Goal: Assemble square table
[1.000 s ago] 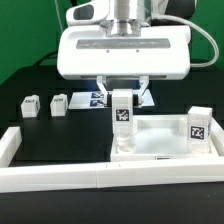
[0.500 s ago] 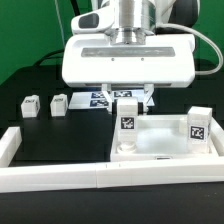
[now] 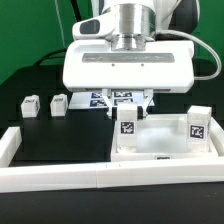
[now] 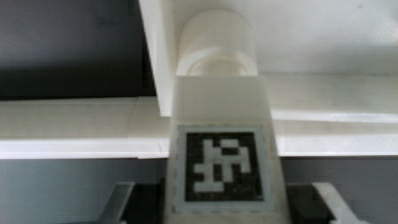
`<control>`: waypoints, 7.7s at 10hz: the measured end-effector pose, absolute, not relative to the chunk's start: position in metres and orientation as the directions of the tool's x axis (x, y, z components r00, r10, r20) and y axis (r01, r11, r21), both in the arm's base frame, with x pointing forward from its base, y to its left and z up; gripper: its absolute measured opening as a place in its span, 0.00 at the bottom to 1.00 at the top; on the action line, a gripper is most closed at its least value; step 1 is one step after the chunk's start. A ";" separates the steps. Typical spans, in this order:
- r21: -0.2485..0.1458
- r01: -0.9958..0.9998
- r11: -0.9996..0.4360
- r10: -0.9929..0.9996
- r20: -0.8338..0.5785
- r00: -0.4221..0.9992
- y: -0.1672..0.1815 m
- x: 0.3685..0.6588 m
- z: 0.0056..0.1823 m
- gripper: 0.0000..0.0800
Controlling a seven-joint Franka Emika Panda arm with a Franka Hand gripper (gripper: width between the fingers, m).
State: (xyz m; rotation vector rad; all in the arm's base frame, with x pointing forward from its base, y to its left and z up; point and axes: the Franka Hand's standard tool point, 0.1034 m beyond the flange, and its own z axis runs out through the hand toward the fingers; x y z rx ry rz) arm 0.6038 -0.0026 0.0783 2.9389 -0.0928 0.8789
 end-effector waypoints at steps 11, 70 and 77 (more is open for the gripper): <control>0.042 -0.082 -0.996 -0.052 0.487 0.872 -0.002 0.601 0.076 0.81; -0.113 -0.801 -0.588 -0.806 -0.001 0.592 0.003 0.626 0.075 0.79; -0.061 -0.298 -0.952 -0.303 0.081 0.950 0.017 0.627 0.076 0.81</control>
Offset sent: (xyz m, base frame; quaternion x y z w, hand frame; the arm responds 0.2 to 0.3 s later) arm 0.0000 0.0000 0.0000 0.0000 0.0000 0.0000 1.0000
